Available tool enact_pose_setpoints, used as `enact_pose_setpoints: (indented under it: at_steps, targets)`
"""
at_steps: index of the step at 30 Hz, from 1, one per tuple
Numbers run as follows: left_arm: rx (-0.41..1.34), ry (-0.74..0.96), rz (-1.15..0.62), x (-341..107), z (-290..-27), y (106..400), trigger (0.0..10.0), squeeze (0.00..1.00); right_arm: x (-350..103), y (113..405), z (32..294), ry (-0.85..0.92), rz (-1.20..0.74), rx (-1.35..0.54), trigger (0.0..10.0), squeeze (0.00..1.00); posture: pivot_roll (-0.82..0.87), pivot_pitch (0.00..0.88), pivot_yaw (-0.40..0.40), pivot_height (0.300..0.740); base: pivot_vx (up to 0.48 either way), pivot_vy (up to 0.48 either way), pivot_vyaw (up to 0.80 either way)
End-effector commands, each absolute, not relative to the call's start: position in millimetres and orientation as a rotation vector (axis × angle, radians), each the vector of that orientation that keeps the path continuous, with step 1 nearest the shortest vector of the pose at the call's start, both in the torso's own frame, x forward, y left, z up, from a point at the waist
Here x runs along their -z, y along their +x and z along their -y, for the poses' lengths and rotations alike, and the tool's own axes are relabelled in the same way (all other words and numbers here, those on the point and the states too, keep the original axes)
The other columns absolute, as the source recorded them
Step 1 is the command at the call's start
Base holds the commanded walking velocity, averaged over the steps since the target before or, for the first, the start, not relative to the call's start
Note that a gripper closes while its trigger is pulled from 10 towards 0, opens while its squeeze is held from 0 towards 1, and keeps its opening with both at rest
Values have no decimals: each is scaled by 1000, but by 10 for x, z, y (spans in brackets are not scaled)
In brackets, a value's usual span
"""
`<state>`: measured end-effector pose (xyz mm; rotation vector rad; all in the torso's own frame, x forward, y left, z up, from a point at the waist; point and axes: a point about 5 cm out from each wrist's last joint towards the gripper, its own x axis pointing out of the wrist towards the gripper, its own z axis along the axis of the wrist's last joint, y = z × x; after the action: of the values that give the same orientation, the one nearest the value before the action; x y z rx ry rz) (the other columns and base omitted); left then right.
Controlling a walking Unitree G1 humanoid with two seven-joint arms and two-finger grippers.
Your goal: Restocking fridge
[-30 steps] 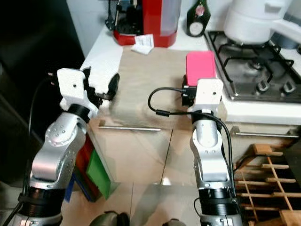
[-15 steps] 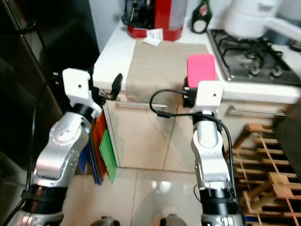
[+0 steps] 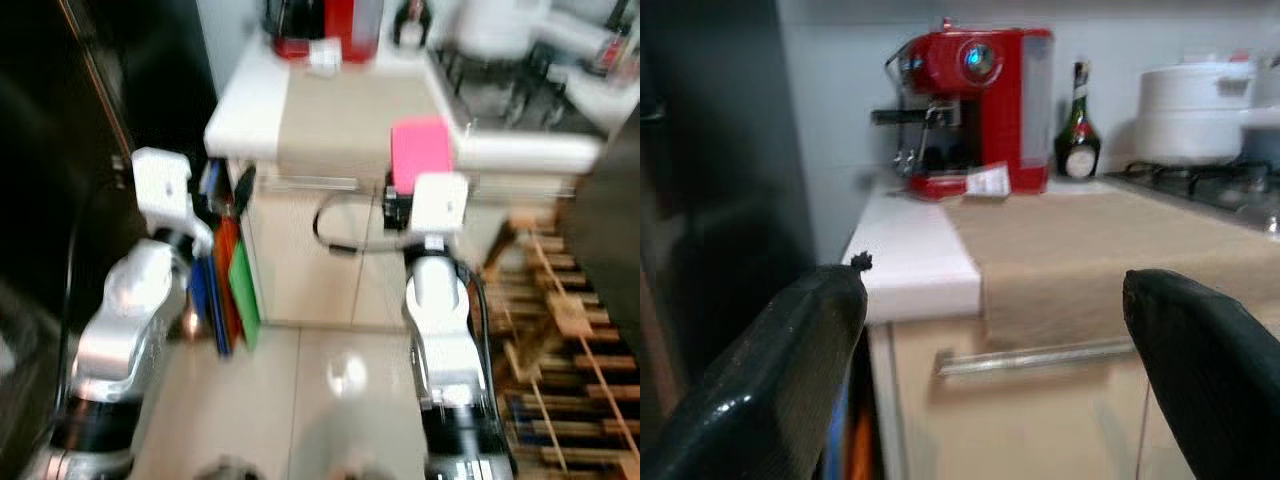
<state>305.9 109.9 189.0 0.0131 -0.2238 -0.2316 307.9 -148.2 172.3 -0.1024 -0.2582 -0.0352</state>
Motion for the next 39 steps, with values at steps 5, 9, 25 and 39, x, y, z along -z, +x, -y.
enact_pose_setpoints:
  at_steps: [5,9,25,39]
  targets:
    - [230,20,218,-1879,-1096,3077,10000,0,-1678,3073,1484,-140,232,15,10000,0,-57,0,43,740,-274,0,0]
    - [235,15,222,-1888,-1061,3078,10000,0,-1666,3079,1520,-181,220,24,10000,0,-59,0,34,740,-272,0,0]
    - [299,-65,184,-1824,-1063,3077,10000,0,-1596,3068,1576,-163,197,43,10000,0,-65,0,58,740,-151,0,0]
    - [364,-41,228,-1893,-938,3119,10000,0,-1614,3165,1618,-122,198,65,10000,0,-74,0,63,740,0,-307,0]
